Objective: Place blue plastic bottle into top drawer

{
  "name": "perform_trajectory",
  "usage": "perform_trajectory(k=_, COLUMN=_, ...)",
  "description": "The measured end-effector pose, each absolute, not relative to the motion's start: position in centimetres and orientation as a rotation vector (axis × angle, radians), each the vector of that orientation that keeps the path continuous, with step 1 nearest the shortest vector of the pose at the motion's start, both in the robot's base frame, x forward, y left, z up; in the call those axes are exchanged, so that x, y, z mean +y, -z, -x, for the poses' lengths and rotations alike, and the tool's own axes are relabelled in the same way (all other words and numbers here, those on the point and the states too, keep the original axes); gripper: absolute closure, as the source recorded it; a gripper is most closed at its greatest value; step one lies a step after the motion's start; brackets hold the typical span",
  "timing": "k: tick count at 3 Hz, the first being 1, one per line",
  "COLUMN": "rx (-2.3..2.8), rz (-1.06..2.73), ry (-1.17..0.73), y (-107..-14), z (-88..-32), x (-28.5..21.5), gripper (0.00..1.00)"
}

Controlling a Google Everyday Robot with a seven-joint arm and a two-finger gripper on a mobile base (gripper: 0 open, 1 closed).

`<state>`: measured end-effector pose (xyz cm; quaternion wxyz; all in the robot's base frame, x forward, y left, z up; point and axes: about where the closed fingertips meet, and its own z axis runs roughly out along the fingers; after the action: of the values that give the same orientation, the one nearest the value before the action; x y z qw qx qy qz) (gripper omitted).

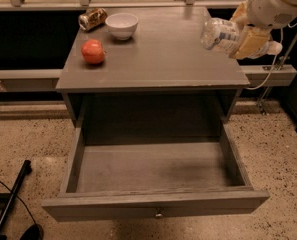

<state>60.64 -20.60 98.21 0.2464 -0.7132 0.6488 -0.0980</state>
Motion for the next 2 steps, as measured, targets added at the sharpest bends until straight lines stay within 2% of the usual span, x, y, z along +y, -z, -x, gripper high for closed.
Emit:
perform_trajectory(k=1, rx=1.764, rz=1.945, ry=0.251, y=-98.2, z=-60.9, x=-20.5, gripper=1.00)
perform_trajectory(k=2, rx=1.779, rz=1.871, ry=0.121, y=-95.4, z=-60.4, x=-19.2, gripper=1.00)
